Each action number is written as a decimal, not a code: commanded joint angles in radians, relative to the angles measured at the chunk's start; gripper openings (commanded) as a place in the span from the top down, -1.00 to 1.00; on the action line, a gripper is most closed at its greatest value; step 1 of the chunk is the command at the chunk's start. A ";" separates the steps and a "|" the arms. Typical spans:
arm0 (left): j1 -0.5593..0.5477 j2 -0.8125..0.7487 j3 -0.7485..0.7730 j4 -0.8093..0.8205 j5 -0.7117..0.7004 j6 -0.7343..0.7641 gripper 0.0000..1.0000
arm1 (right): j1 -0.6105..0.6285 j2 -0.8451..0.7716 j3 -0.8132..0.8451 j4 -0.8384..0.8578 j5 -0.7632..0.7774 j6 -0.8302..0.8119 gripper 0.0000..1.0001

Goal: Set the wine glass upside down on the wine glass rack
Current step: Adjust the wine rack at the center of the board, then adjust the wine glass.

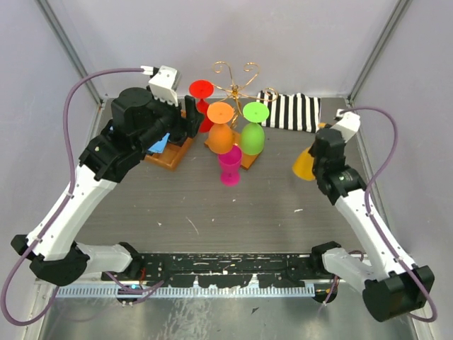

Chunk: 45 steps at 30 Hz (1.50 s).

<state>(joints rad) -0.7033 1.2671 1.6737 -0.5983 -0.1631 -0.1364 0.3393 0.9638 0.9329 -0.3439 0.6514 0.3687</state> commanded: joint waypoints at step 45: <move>-0.002 -0.005 -0.032 -0.024 0.044 0.098 -0.59 | -0.371 0.708 0.187 1.376 -1.446 -0.074 0.99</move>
<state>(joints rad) -0.7033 1.2655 1.6154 -0.6197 -0.1295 -0.0525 0.0048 1.6524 1.0534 0.8967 -0.6872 0.1711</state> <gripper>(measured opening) 0.791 0.225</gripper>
